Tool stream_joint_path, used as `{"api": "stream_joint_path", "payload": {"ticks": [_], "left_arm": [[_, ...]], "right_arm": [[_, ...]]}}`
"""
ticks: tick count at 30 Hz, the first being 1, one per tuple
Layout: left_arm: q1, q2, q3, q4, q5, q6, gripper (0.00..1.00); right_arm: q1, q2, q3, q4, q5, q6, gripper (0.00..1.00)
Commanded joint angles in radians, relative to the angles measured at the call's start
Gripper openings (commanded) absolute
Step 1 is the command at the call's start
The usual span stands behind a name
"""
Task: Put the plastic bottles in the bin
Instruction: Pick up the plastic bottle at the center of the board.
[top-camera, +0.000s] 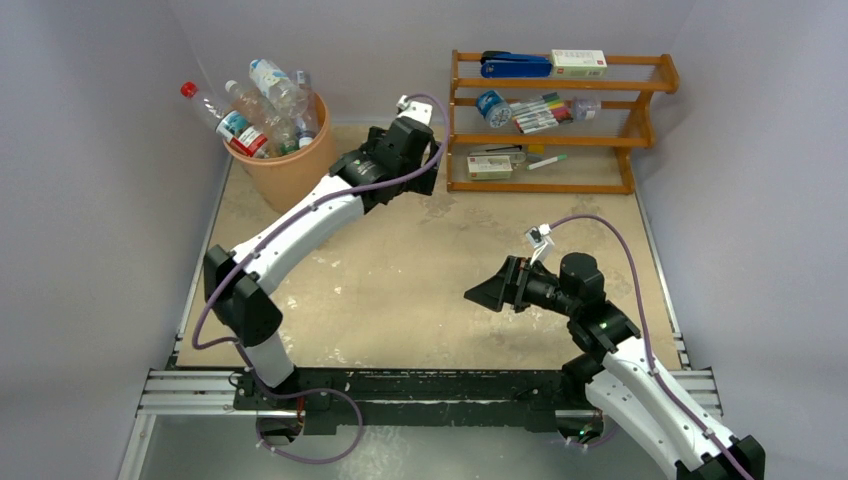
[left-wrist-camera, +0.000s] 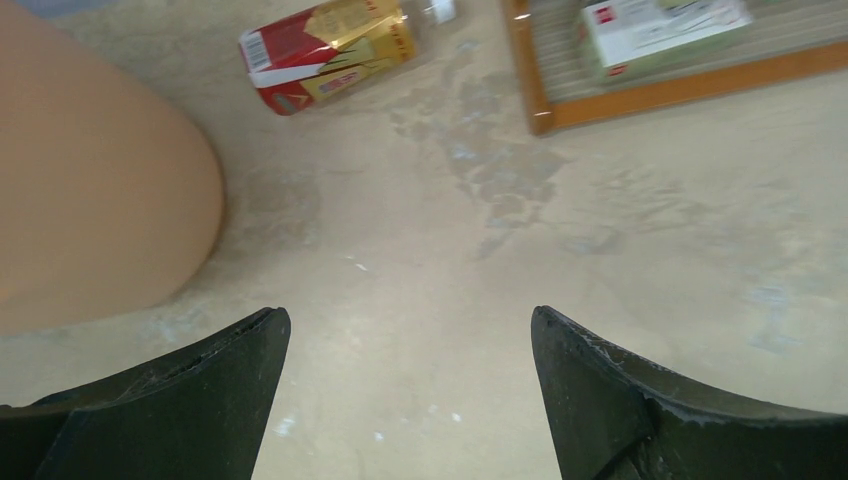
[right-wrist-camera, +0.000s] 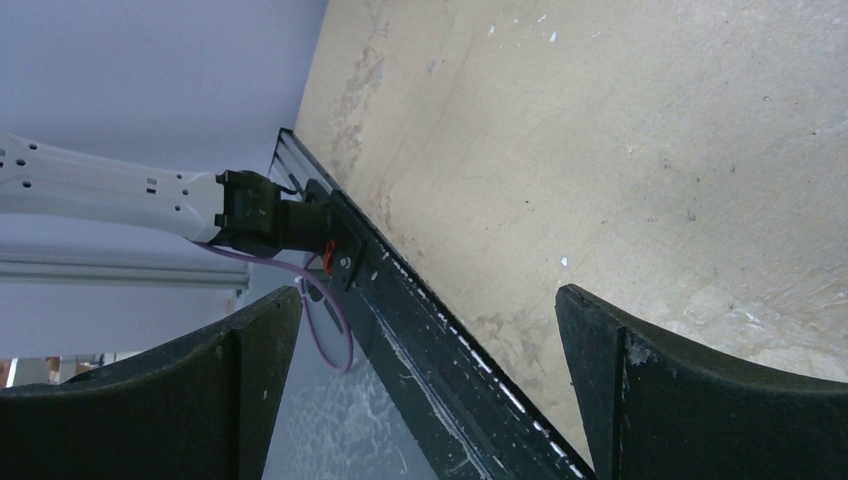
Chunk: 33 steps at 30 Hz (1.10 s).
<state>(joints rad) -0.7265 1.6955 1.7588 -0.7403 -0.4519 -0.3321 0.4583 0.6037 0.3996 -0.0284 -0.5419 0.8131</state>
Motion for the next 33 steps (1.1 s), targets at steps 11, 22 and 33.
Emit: {"api": "stream_joint_path", "payload": {"ticks": [11, 22, 33], "left_arm": [[0.197, 0.259, 0.085, 0.203, 0.085, 0.481, 0.94], [0.257, 0.455, 0.151, 0.287, 0.223, 0.591, 0.92], [0.262, 0.61, 0.229, 0.369, 0.167, 0.618, 0.91]], "right_arm": [[0.002, -0.033, 0.006, -0.053, 0.015, -0.008, 1.0], [0.001, -0.022, -0.013, -0.06, 0.018, -0.005, 1.0], [0.002, 0.018, -0.072, 0.006, 0.013, 0.013, 1.0]]}}
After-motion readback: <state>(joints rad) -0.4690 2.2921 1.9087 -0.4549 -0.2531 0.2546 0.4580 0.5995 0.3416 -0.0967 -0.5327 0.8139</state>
